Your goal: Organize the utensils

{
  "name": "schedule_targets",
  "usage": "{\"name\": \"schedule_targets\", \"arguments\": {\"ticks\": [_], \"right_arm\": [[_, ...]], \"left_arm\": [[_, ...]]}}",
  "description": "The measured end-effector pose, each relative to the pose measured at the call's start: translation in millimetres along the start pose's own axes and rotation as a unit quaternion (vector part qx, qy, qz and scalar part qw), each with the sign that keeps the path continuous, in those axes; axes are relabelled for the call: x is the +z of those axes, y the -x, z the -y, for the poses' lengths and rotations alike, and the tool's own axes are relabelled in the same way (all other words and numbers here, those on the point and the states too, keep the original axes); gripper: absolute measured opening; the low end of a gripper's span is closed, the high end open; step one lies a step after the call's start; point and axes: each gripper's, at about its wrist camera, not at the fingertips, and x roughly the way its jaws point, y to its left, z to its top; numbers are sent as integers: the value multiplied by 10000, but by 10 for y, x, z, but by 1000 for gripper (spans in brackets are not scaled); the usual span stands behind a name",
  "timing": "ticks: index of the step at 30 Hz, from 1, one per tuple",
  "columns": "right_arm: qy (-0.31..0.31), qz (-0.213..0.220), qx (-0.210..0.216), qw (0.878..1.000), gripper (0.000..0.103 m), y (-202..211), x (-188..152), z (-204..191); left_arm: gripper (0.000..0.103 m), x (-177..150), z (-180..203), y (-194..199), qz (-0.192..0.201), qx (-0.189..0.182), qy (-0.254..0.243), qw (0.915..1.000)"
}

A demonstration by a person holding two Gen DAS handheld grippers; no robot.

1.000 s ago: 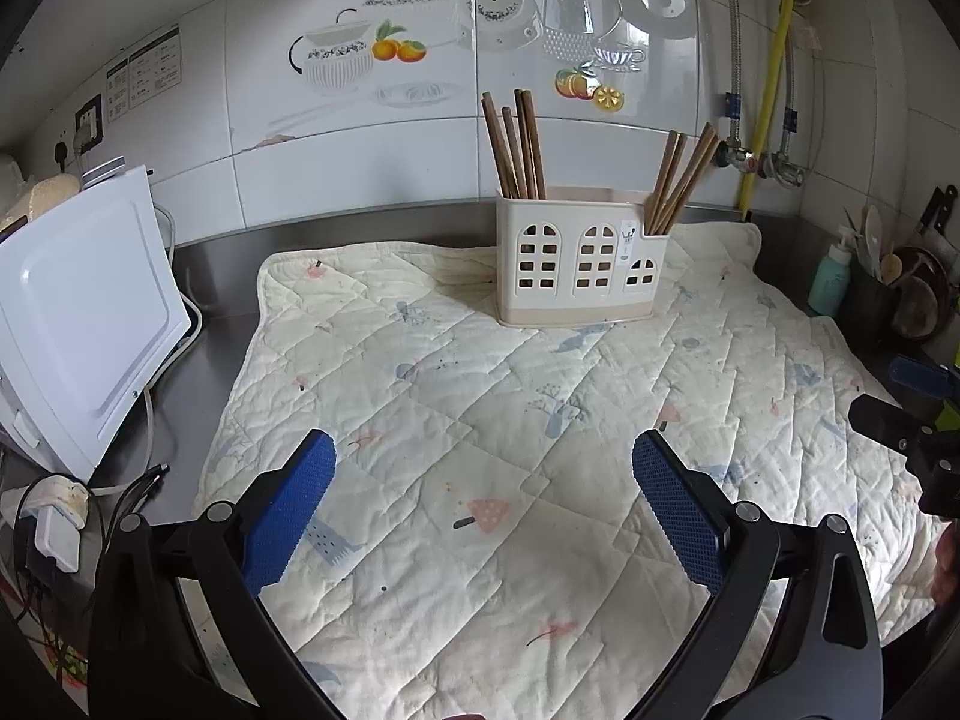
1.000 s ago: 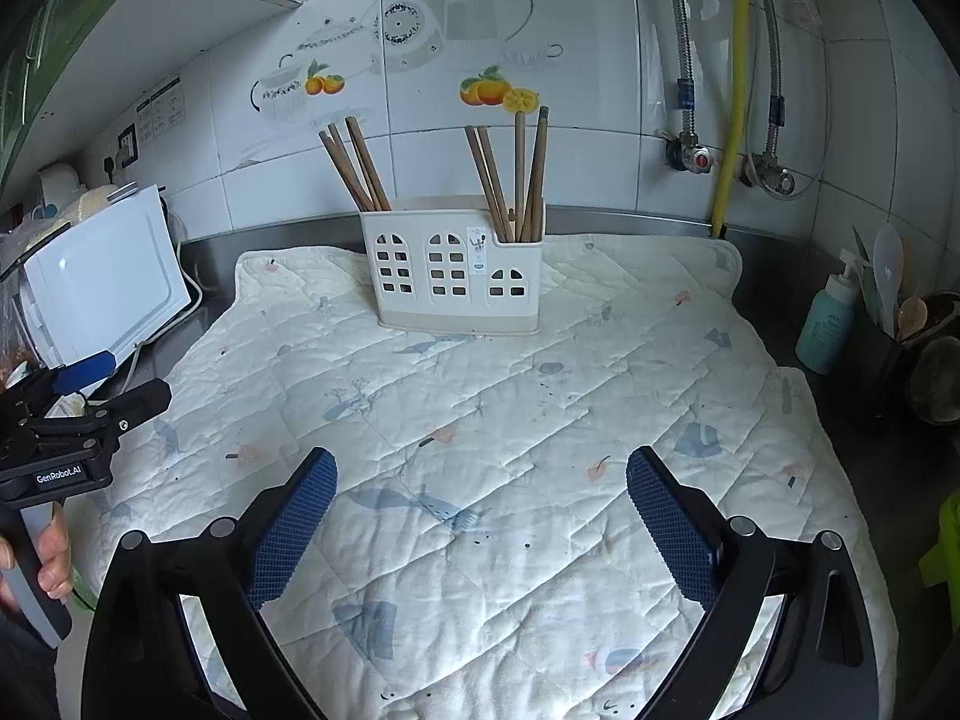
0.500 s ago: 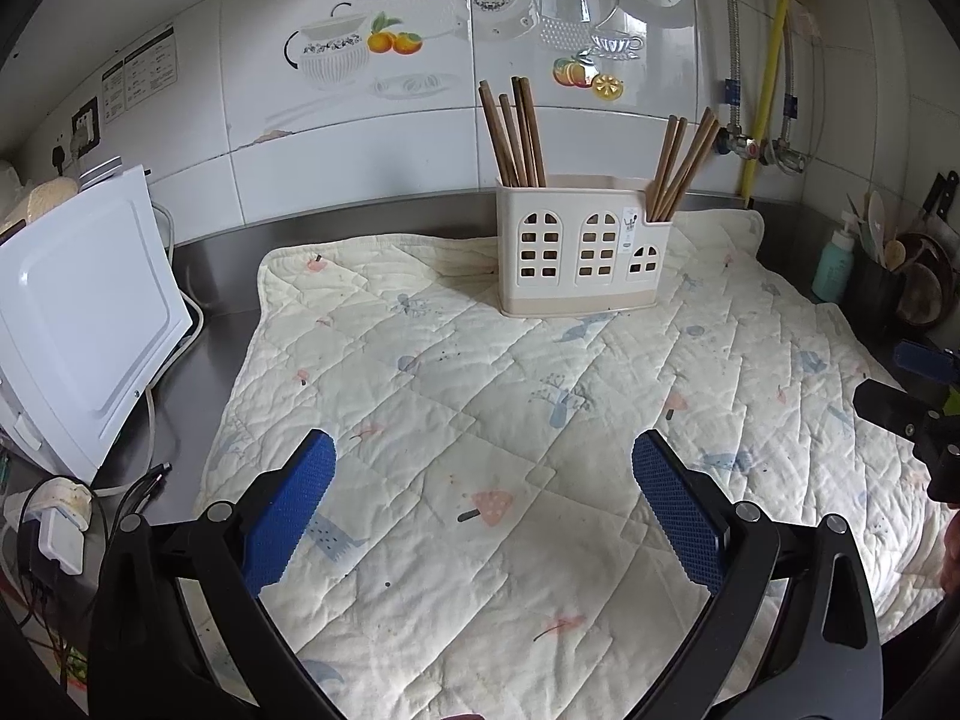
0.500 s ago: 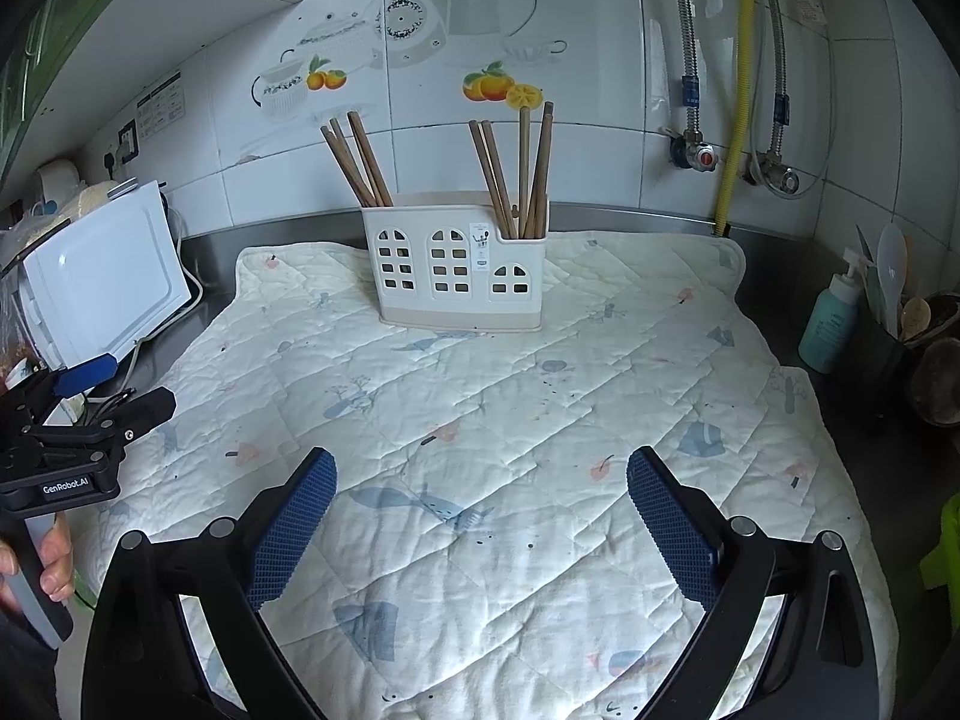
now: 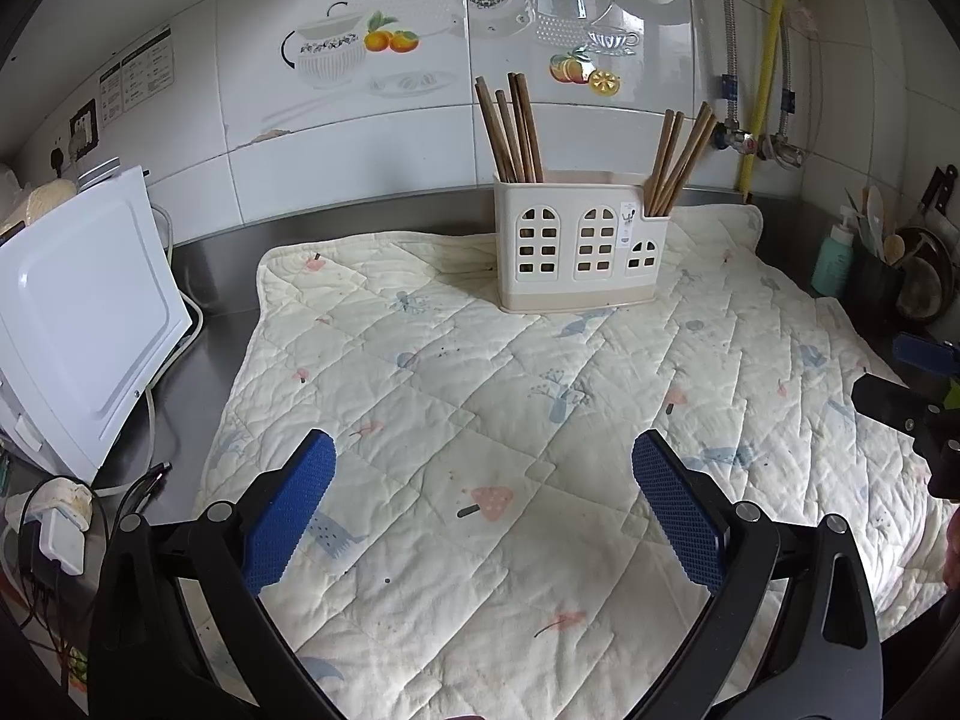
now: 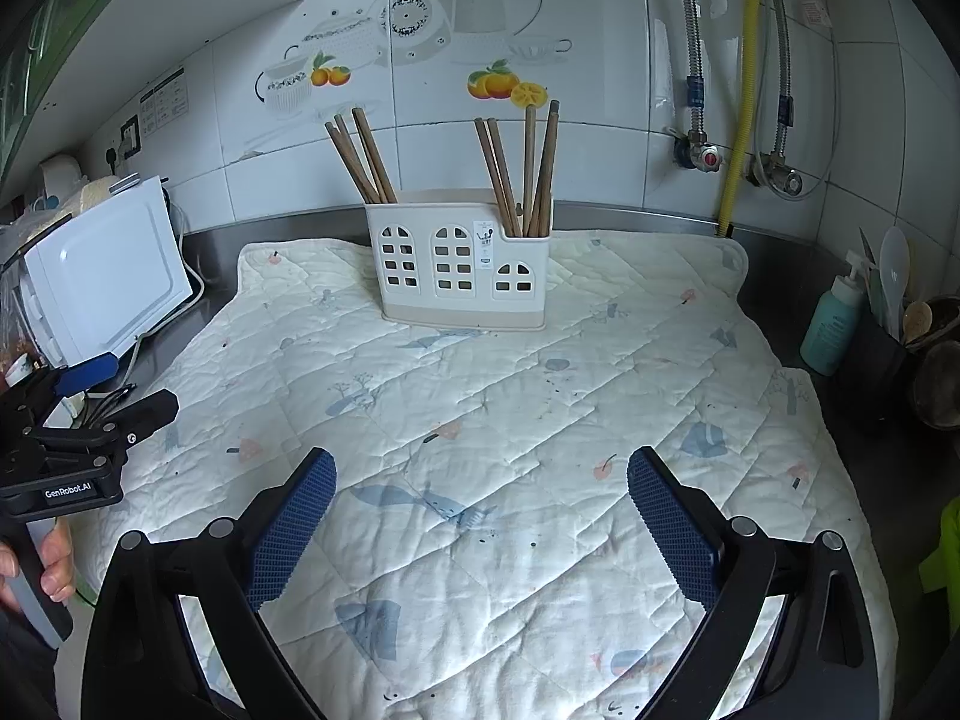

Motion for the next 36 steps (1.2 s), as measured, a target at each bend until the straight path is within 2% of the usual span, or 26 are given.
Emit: {"name": "schedule_targets", "arguments": {"ticks": [36], "right_arm": [[20, 1, 40, 10000, 95, 15, -22, -27]], "left_arm": [[98, -47, -2, 7, -1, 36, 45, 10000]]}}
